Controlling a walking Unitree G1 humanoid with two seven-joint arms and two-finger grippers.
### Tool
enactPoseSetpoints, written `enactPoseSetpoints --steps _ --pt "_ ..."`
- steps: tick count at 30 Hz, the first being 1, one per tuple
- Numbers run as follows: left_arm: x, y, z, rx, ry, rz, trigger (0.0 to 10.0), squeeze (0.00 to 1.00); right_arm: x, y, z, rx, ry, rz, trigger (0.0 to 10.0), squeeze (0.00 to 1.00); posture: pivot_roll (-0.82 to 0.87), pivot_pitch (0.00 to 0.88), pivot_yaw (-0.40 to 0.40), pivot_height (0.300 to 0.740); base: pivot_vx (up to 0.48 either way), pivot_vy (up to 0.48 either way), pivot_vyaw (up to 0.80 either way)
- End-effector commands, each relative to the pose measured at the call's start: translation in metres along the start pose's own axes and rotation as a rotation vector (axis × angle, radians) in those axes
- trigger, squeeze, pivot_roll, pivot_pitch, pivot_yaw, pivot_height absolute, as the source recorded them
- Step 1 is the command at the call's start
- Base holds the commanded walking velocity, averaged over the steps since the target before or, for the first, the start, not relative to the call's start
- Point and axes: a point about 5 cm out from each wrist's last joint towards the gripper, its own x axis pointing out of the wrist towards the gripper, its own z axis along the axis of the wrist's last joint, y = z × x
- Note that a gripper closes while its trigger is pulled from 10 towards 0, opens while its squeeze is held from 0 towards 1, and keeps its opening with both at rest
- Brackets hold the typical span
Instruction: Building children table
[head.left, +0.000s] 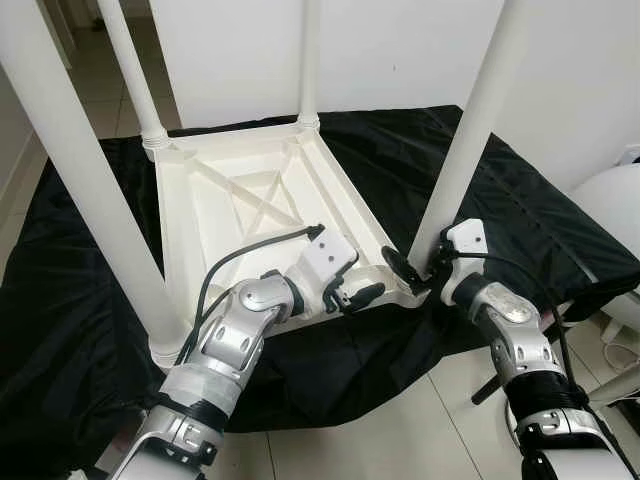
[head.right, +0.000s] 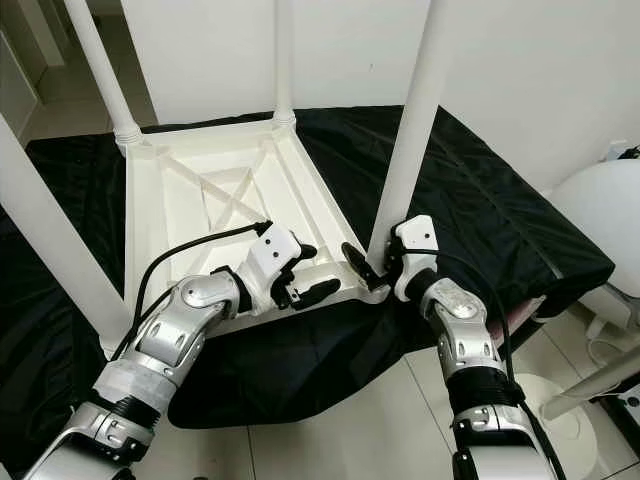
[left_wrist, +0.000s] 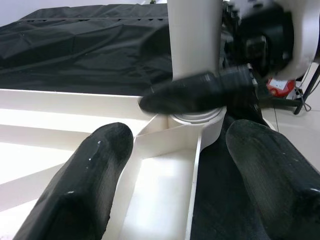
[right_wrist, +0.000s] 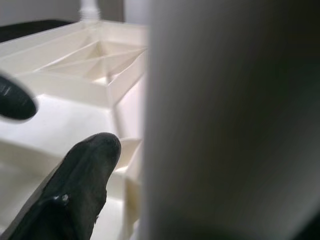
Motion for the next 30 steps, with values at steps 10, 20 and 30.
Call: enactPoseSetpoints --steps 10,20,30 --pt "-0.001 0.002 -0.005 -0.002 0.015 0.057 10.0 0.0 -0.006 0.0 -0.011 -0.026 0.038 0.095 0.0 0.0 -0.06 0.0 0.004 0.74 0.0 0.0 0.0" --pt "-0.003 0.002 -0.006 -0.005 0.018 0.06 10.0 0.0 -0.014 0.003 -0.016 -0.003 0.032 0.072 10.0 0.0 -0.06 0.0 0.0 0.74 0.0 0.0 0.0" --pt "-0.006 -0.004 -0.01 -0.013 0.028 0.047 10.0 0.0 -0.007 0.016 -0.013 0.105 0.03 -0.258 10.0 0.0 -0.05 0.0 -0.005 0.74 0.0 0.0 0.0"
